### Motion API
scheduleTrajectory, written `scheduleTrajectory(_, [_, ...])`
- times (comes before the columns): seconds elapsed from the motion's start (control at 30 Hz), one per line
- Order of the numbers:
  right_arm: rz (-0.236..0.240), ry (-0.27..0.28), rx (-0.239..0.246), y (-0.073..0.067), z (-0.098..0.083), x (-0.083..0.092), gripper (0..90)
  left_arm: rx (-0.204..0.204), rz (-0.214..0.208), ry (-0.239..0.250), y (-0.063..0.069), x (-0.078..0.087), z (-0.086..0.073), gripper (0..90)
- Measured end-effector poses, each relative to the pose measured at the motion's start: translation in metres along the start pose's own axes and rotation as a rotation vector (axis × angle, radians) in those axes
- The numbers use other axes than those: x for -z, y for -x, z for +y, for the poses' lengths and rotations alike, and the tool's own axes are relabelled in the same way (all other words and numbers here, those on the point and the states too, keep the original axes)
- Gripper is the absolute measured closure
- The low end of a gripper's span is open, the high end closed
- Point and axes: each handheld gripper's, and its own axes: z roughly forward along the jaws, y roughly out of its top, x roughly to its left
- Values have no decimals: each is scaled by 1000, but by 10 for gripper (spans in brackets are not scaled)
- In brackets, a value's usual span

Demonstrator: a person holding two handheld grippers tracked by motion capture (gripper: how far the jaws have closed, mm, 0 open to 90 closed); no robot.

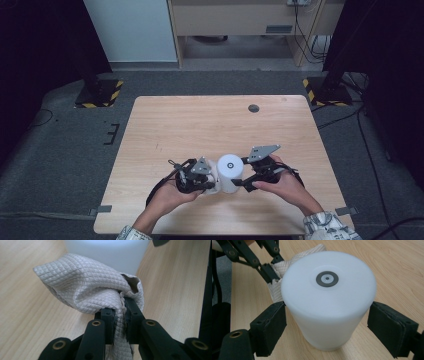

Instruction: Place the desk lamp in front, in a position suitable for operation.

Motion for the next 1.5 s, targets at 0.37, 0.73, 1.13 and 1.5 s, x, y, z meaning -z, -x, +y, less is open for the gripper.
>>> scheduleTrajectory(0.37, [0, -9, -1, 0, 1, -2, 153, 6, -36, -7, 6, -10, -6, 796])
scheduleTrajectory(0.73, [-2, -11, 0, 2, 1, -3, 150, -24, -58, 15, 16, -7, 6, 796])
scheduleTrajectory(1.13, [-9, -11, 3, 2, 2, -2, 152, -7, -72, -11, 15, -22, -2, 795])
scheduleTrajectory(1.5, [-15, -10, 5, 1, 2, -2, 155, -16, -78, 48, 20, -8, 10, 795])
